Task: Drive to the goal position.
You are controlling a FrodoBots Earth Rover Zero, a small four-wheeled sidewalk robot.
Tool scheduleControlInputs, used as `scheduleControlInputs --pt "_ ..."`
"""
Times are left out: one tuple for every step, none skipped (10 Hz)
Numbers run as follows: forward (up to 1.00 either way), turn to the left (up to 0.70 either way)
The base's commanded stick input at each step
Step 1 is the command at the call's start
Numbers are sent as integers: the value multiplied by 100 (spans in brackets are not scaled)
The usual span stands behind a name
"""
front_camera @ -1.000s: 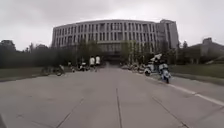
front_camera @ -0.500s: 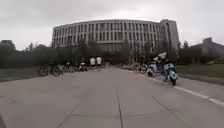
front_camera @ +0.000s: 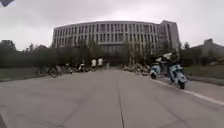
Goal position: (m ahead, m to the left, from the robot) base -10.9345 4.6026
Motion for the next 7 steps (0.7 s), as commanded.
scheduleControlInputs --pt "70 0" --pt "70 0" --pt "70 0" --pt "70 0" --pt "70 0" --pt "70 0" --pt "70 0"
